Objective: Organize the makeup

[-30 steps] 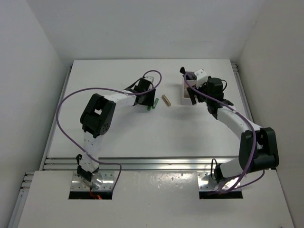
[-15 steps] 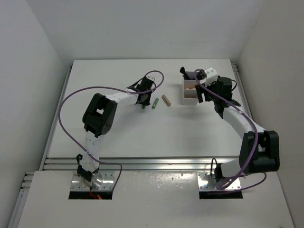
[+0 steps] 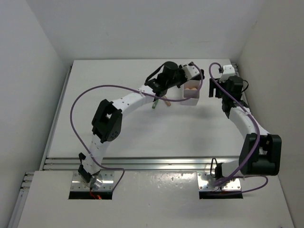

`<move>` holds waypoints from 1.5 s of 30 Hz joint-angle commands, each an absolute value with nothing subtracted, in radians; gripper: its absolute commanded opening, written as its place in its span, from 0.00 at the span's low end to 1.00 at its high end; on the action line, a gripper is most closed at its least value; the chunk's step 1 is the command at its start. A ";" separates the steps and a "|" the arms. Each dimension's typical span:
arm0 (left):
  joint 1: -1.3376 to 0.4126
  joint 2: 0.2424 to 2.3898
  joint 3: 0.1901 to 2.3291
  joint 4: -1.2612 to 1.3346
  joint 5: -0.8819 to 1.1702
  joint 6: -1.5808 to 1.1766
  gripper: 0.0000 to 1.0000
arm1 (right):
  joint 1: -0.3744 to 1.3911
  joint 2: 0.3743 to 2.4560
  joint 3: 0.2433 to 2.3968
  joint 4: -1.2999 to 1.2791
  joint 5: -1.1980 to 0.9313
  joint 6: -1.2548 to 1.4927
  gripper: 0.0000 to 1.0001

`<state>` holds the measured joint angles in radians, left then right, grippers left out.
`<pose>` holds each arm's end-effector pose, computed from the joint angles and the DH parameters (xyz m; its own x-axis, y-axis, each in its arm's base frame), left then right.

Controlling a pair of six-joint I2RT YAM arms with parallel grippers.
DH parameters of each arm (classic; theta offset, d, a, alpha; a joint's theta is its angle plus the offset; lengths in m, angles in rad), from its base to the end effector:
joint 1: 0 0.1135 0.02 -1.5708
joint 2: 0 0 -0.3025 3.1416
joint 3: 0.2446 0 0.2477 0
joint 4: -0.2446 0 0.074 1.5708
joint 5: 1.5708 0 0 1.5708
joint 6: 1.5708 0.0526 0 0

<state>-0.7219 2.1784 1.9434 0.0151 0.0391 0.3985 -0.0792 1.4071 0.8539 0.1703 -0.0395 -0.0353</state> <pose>0.4219 -0.3742 0.3366 0.1164 0.4141 -0.9028 0.6985 0.6120 0.3708 0.3232 -0.0236 0.2894 -0.3737 -0.0057 -0.9275 0.0294 0.9994 -0.0180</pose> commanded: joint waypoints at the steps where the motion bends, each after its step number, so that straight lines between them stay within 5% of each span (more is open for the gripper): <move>1: -0.724 2.201 1.927 0.199 0.314 0.454 0.00 | -0.077 1.364 0.856 0.206 0.153 0.032 0.76; 22: -0.765 2.405 1.967 0.305 0.348 0.313 0.00 | -0.078 1.364 0.854 0.193 0.161 -0.028 0.76; 23: -0.765 2.405 1.967 0.305 0.348 0.324 0.03 | -0.077 1.362 0.856 0.190 0.147 -0.028 0.77; 27: -0.765 2.396 1.967 0.259 0.348 0.315 0.43 | -0.077 1.365 0.862 0.178 0.088 -0.067 0.81; 33: -0.755 2.321 1.967 0.204 0.307 0.305 0.77 | -0.077 1.364 0.884 0.147 0.019 -0.092 0.84; 41: -0.655 2.208 2.075 0.124 0.194 0.135 0.82 | -0.039 1.411 1.009 0.016 -0.215 -0.118 0.84; 45: -0.536 2.039 1.867 0.100 0.068 -0.070 0.82 | 0.096 1.499 1.158 -0.146 -0.236 -0.199 0.84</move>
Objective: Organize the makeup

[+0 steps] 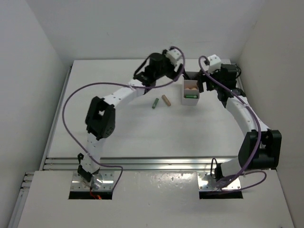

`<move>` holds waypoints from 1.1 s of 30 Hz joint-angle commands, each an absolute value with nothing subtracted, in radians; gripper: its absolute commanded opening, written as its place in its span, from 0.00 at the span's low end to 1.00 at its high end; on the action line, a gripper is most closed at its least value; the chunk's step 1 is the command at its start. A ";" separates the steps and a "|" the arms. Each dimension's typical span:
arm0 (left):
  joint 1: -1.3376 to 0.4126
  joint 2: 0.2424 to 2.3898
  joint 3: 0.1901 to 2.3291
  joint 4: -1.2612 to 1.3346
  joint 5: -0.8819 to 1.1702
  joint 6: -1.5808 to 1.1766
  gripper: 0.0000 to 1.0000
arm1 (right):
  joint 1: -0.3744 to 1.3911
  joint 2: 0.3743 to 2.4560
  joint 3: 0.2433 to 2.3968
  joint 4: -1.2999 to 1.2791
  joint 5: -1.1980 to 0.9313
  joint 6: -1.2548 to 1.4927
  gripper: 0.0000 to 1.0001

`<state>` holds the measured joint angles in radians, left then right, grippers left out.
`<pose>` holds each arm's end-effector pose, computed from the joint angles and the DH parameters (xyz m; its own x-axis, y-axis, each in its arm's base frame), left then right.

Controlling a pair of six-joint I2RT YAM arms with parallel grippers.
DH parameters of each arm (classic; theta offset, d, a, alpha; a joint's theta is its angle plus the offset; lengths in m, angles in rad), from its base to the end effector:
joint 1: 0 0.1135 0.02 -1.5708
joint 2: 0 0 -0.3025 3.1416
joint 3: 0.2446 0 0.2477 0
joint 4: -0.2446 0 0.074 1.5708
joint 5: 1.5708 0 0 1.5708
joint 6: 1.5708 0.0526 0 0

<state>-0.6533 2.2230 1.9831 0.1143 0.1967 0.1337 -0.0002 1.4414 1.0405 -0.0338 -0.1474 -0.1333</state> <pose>0.4511 -0.3582 0.3393 0.0014 0.1636 -0.9865 0.7566 0.6449 0.1080 0.3400 0.0077 0.3218 -0.3997 -0.1314 -0.9072 -0.1878 0.9804 -0.0592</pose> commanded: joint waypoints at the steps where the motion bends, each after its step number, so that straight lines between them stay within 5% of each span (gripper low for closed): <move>1: -0.507 2.005 1.811 0.088 0.049 -0.105 0.82 | 0.115 1.529 1.202 -0.158 -0.256 -0.190 0.84; 12: -0.330 1.634 1.232 -0.152 -0.146 -0.193 0.80 | 0.356 1.977 1.497 -0.222 -0.269 -0.028 0.77; 26: -0.250 1.603 1.229 -0.233 -0.066 -0.204 0.80 | 0.454 2.235 1.664 -0.321 0.060 -0.117 0.70; 33: -0.241 1.704 1.256 -0.245 0.061 -0.179 0.75 | 0.433 2.221 1.586 -0.325 0.045 -0.117 0.49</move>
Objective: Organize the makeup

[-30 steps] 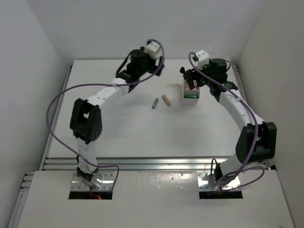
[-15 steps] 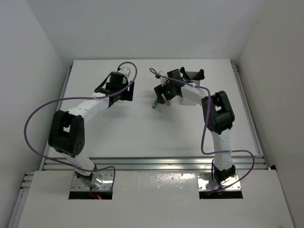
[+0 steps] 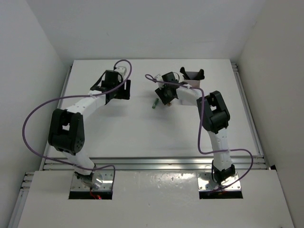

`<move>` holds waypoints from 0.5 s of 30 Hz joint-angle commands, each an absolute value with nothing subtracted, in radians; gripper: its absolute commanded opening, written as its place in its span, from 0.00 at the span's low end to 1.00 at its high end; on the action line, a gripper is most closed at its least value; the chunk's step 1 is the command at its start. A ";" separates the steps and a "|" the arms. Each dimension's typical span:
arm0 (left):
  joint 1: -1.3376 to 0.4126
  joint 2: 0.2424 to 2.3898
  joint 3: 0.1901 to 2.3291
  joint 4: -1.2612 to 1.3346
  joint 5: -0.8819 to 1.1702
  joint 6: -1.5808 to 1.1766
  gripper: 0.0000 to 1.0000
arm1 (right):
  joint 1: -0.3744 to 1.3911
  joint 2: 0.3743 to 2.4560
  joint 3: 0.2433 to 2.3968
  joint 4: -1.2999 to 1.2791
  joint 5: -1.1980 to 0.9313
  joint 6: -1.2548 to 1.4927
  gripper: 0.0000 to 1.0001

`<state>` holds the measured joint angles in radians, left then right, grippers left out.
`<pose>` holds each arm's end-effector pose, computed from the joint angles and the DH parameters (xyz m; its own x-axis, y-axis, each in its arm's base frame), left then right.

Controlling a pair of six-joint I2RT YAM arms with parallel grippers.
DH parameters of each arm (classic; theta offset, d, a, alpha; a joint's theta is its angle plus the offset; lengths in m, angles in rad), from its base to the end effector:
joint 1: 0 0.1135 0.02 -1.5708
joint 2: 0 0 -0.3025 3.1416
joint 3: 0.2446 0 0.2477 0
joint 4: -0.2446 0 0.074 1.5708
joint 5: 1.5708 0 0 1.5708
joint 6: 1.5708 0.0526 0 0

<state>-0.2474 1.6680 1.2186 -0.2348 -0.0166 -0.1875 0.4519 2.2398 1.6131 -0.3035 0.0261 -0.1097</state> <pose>0.3783 -0.0947 0.2842 -0.6454 -0.0292 -0.7633 0.1141 0.9844 -0.1341 0.4622 0.2228 0.1569 -0.6707 -0.4472 -0.5918 -0.4989 0.8624 -0.0862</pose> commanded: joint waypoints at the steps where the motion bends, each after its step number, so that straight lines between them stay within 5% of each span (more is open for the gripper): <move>1: -0.241 1.713 1.256 -0.245 0.074 -0.179 0.75 | 0.451 2.208 1.576 -0.322 0.026 -0.111 0.47; 10: -0.276 1.723 1.223 -0.164 0.132 -0.156 0.75 | 0.422 2.217 1.592 -0.345 -0.063 -0.095 0.04; 15: -0.285 1.732 1.213 -0.164 0.155 -0.138 0.75 | 0.411 2.135 1.637 -0.351 -0.064 -0.135 0.01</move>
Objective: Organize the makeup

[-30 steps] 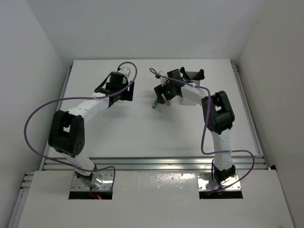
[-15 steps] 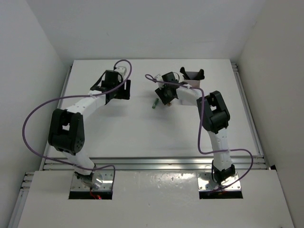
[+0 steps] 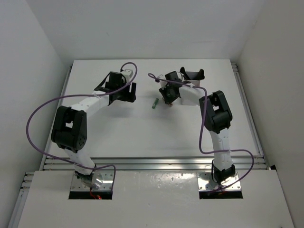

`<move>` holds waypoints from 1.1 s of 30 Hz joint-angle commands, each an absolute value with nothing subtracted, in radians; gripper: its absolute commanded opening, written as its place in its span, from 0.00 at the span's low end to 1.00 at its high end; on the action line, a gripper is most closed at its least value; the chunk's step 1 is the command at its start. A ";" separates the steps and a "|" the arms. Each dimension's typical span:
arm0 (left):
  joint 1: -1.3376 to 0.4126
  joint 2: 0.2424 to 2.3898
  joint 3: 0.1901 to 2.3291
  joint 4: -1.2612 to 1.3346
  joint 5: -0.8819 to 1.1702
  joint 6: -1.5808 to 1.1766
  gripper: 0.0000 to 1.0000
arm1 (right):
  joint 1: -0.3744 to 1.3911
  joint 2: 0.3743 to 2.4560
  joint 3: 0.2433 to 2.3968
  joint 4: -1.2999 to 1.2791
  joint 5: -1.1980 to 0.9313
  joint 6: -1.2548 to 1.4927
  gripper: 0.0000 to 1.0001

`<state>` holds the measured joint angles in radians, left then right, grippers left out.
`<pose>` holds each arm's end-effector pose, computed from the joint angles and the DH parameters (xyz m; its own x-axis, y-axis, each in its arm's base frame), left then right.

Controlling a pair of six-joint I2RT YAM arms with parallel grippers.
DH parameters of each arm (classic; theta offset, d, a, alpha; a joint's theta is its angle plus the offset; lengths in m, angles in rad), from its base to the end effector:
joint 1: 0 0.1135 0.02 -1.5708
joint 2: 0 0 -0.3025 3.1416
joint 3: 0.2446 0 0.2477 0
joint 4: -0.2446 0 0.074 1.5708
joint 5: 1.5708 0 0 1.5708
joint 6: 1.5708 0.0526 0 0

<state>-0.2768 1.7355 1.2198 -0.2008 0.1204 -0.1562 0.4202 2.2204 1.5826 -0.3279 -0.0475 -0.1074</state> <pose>0.3864 -0.1163 0.2627 -0.6798 0.0326 -0.7327 0.2558 0.9468 -0.1952 0.4589 0.2078 0.1554 -0.7003 -0.4301 -0.5698 -0.5101 0.8598 -0.0222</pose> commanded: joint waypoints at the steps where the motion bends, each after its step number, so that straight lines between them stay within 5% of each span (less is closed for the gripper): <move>1: -0.285 1.732 1.213 -0.164 0.155 -0.127 0.75 | 0.411 2.123 1.646 -0.357 -0.064 -0.140 0.01; 12: -0.324 1.741 1.204 -0.126 0.183 -0.019 0.75 | 0.286 1.698 1.381 -0.130 -0.293 -0.607 0.03; 17: -0.357 1.750 1.204 -0.126 0.183 -0.018 0.75 | 0.166 1.709 1.411 -0.452 -0.423 -0.966 0.12; 23: -0.393 1.770 1.213 -0.126 0.158 -0.009 0.75 | 0.094 1.804 1.479 -0.635 -0.485 -1.149 0.03; 33: -0.433 1.799 1.241 -0.155 0.138 0.012 0.75 | 0.075 1.873 1.385 -0.464 -0.525 -1.100 0.06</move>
<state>-0.4271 1.7916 1.2076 -0.1596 0.1490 -0.0010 0.0883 1.8568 1.4002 -0.5602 -0.4767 -1.0985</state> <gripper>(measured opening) 0.752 0.232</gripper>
